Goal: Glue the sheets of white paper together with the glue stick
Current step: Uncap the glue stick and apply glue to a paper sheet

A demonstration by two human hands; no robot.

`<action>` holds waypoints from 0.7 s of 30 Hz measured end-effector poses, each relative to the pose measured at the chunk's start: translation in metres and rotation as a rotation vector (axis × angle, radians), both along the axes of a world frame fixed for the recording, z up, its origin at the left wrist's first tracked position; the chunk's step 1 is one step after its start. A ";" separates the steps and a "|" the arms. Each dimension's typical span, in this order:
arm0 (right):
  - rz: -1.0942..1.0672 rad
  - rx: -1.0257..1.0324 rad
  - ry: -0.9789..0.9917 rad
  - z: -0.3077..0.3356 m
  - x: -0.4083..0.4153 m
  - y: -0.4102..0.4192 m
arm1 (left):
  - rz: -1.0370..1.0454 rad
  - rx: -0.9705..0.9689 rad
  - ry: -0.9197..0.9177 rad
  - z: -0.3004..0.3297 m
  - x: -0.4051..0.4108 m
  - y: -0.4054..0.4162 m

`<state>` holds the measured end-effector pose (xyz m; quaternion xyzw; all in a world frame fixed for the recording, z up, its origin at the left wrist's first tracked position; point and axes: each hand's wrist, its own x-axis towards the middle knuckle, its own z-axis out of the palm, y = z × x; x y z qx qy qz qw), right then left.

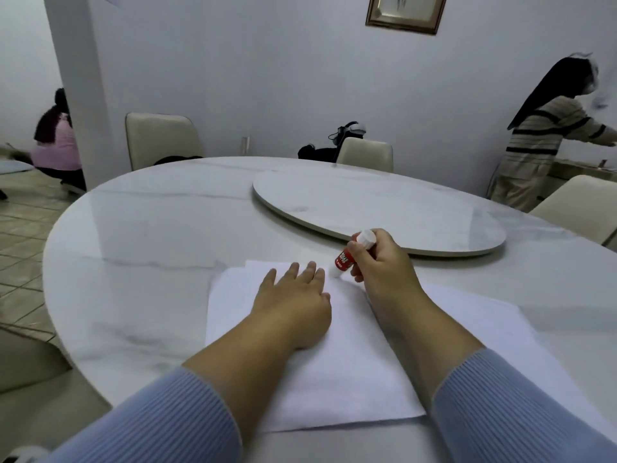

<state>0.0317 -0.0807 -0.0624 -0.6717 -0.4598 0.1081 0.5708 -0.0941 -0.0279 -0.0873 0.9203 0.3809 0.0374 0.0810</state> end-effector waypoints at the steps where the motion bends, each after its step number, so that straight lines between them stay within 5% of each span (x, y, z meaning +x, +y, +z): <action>1: 0.018 -0.010 -0.016 -0.001 -0.001 0.000 | -0.002 -0.002 0.004 0.001 0.000 0.000; 15: 0.156 -0.177 -0.220 0.019 -0.028 -0.080 | 0.000 -0.061 0.032 0.006 -0.001 0.000; 21: 0.288 -0.160 0.047 0.015 -0.035 -0.123 | -0.002 -0.049 0.051 0.007 -0.003 -0.002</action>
